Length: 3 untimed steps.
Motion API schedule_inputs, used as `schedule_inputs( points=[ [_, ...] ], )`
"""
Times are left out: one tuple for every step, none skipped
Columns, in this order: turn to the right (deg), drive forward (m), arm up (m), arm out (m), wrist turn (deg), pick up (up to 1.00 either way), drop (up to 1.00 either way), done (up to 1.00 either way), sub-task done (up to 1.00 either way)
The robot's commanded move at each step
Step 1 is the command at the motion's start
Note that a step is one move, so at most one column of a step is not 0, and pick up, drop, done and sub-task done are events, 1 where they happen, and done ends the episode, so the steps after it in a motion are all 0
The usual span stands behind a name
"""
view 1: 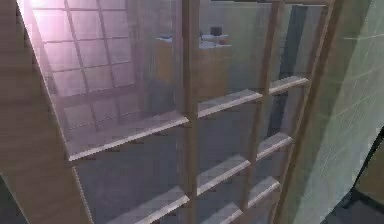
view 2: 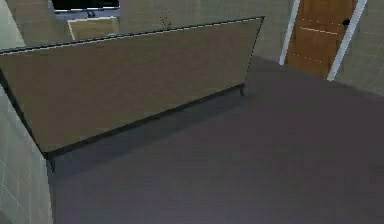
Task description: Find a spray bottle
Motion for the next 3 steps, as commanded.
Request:
schedule_inputs(
  points=[
    [45.0, 0.00, 0.00, 0.00, 0.0, 0.00, 0.00, 0.00, 0.00],
    [45.0, 0.00, 0.00, 0.00, 0.0, 0.00, 0.00, 0.00, 0.00],
    [33.0, 0.00, 0.00, 0.00, 0.0, 0.00, 0.00, 0.00, 0.00]
  ],
)
